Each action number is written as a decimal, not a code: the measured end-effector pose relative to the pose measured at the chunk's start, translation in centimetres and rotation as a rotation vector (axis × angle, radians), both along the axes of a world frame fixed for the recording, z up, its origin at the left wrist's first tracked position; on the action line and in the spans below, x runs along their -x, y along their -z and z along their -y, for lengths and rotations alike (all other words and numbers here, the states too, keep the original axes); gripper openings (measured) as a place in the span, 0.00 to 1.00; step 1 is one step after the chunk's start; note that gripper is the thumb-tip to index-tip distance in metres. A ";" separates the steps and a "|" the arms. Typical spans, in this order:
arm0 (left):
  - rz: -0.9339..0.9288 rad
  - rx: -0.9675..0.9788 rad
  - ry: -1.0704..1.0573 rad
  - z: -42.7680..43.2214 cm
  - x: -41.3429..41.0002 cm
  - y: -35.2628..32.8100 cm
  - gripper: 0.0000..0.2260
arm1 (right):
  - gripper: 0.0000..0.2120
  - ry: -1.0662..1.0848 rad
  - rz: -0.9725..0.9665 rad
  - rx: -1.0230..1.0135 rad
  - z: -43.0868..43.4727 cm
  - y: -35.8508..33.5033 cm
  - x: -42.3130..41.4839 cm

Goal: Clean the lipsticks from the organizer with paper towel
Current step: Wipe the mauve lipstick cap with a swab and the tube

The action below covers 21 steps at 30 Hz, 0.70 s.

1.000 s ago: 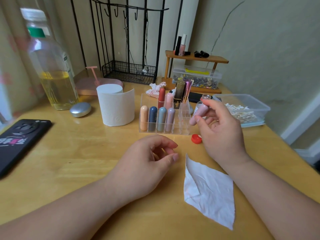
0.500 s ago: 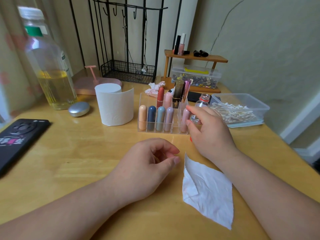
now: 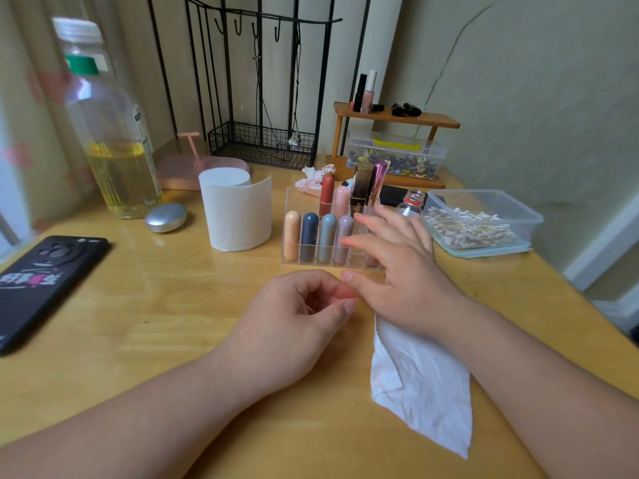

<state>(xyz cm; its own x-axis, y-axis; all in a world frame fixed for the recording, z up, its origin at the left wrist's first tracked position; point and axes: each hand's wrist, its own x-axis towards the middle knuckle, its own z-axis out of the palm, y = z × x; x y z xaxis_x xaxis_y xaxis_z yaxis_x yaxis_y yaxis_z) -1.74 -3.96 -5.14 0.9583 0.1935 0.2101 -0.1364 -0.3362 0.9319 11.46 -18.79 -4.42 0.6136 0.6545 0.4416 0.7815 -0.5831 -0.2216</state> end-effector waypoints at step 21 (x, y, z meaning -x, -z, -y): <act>-0.006 0.106 -0.029 -0.7 0.0 0.1 0.04 | 0.18 0.026 -0.274 -0.330 -2.3 -7.5 -1.8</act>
<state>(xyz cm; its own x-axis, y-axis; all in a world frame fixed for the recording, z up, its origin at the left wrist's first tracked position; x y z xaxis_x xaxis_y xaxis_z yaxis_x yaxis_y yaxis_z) -1.70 -3.29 -5.19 0.9531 0.2421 0.1816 -0.1227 -0.2396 0.9631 13.25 -16.47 3.05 0.7518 0.4885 0.4428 0.6537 -0.4647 -0.5973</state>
